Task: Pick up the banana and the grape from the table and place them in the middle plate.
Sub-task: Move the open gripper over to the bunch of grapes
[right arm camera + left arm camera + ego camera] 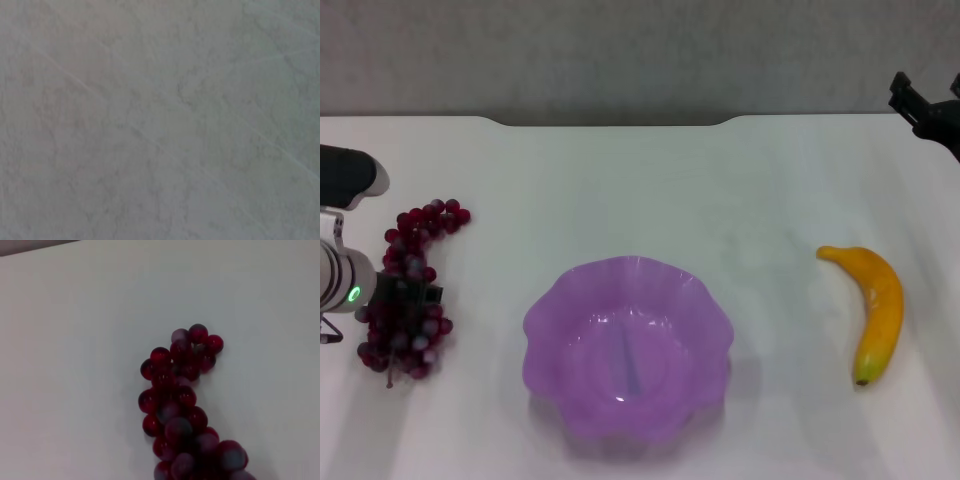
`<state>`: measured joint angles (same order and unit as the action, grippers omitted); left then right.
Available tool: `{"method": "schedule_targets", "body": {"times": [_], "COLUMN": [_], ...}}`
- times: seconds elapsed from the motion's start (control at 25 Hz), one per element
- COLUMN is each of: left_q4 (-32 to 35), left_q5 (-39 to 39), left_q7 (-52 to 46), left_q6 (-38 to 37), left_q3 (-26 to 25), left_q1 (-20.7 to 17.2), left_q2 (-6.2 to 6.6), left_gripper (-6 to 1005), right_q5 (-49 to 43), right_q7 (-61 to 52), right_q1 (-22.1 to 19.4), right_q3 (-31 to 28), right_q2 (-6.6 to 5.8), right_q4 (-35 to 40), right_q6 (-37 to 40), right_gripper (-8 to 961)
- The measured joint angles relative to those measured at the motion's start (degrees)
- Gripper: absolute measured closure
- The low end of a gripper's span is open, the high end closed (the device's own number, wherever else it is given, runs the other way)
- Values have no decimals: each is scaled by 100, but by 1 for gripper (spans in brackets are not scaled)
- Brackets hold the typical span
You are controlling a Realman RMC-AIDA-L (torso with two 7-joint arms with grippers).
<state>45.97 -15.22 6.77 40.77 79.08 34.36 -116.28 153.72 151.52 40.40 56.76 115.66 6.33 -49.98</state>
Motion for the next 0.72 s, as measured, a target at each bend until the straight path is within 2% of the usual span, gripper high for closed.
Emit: {"method": "schedule_targets", "body": {"times": [0.12,0.56,0.72], "left_q4": [-42,-27,-10], "left_q5": [45,150,440], "left_q7": [-18,-130,-350], "left_q6": [22,123,123], "left_q3": [2,152,187], "left_q1": [8,27,23], "left_q2": [1,0,-6], "left_gripper": [152,548,575], "right_q5": [0,0,0], "right_q7": [-3,-43,-45], "right_q1": [-3,-49,-93], "right_q3": [1,2,1], "right_q2": [0,0,0], "right_q4": [0,-5,-8], "right_q6": [-3,-153,-278], "right_gripper": [65,64,64]}}
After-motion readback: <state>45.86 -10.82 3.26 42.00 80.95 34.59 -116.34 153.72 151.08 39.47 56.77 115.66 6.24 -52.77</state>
